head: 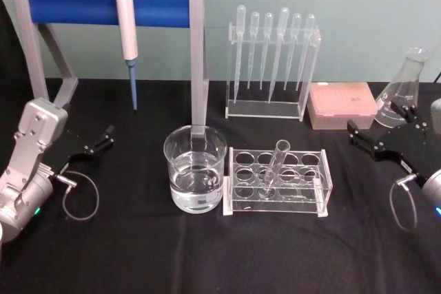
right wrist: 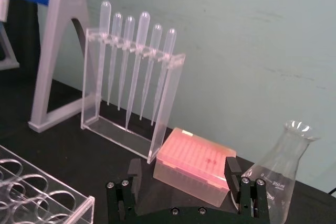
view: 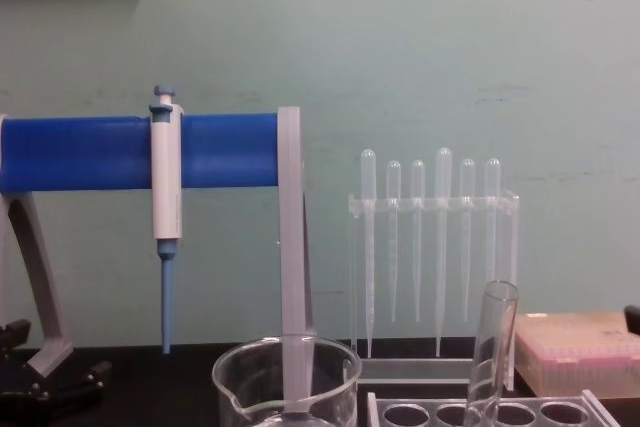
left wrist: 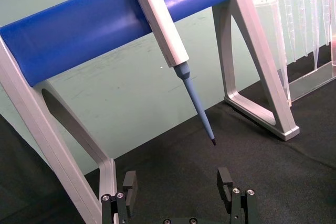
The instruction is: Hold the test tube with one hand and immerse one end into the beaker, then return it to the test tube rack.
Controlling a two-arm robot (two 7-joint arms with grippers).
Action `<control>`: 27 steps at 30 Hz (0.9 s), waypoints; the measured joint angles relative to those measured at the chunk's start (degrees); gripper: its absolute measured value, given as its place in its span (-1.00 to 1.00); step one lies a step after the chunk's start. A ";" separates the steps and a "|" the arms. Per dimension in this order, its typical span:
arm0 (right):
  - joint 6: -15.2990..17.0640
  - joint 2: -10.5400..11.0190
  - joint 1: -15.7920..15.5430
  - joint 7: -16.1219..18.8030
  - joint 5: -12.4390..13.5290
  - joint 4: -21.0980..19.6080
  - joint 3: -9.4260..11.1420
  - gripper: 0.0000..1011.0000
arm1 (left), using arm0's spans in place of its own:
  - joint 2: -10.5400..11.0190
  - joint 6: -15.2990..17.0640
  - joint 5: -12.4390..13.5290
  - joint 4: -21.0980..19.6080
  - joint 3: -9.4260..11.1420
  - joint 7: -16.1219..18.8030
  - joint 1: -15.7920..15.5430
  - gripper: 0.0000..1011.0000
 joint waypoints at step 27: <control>-5.13 10.63 -10.75 30.80 12.45 -9.22 4.49 0.98 | 0.00 0.00 0.00 0.00 0.00 0.00 0.00 0.98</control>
